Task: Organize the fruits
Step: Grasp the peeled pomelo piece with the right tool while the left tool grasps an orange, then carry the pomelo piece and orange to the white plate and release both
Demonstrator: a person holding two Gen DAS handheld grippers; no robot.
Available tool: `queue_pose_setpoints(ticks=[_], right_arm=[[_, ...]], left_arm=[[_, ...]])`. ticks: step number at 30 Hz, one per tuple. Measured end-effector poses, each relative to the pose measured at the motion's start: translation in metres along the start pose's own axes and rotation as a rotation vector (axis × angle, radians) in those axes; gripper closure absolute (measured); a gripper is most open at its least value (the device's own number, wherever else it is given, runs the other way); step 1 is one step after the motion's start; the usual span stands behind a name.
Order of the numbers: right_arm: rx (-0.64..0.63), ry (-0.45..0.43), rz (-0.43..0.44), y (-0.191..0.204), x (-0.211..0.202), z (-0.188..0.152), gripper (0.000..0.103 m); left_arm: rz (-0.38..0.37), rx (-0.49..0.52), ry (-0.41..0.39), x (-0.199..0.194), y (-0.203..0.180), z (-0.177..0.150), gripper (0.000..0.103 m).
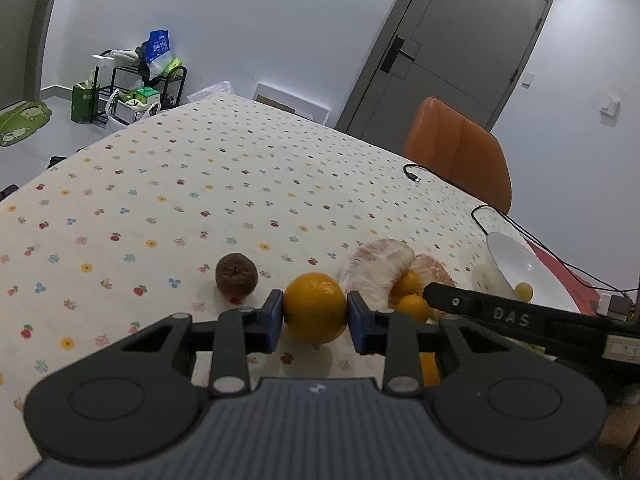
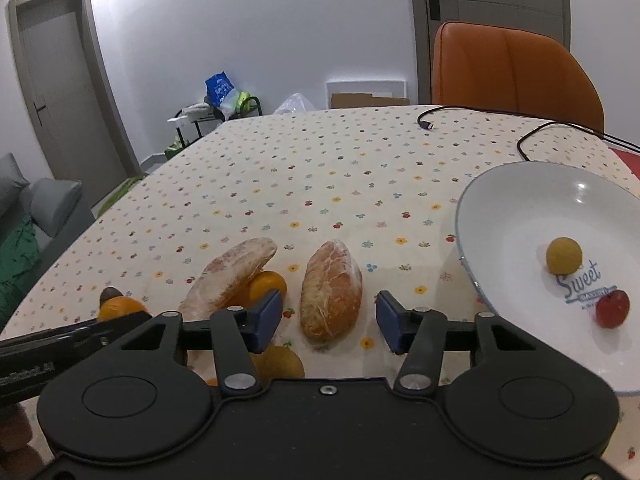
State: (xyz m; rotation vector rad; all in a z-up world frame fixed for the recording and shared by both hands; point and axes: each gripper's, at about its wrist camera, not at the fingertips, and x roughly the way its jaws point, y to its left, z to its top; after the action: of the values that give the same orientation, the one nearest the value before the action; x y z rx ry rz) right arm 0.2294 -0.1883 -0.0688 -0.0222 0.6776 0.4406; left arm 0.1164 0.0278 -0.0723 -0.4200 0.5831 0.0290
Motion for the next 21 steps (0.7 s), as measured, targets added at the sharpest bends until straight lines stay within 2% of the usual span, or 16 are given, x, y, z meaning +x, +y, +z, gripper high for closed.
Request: queue_pose_setpoints(ticks=[5, 10, 13, 21], right_arm=[[-0.025, 0.01, -0.028, 0.005, 0.007, 0.003, 0.056], [-0.075, 0.018, -0.072, 0.013, 0.008, 0.003, 0.07], [-0.062, 0.021, -0.073, 0.013, 0.004, 0.003, 0.072], [-0.029, -0.058, -0.057, 0.005, -0.022, 0.001, 0.072]], left_arm=[[-0.002, -0.005, -0.008, -0.002, 0.004, 0.003, 0.071], [-0.012, -0.015, -0.006, -0.002, 0.006, 0.004, 0.071], [-0.018, -0.011, -0.003, -0.001, 0.004, 0.005, 0.071], [-0.025, 0.024, -0.03, -0.009, -0.01, 0.011, 0.071]])
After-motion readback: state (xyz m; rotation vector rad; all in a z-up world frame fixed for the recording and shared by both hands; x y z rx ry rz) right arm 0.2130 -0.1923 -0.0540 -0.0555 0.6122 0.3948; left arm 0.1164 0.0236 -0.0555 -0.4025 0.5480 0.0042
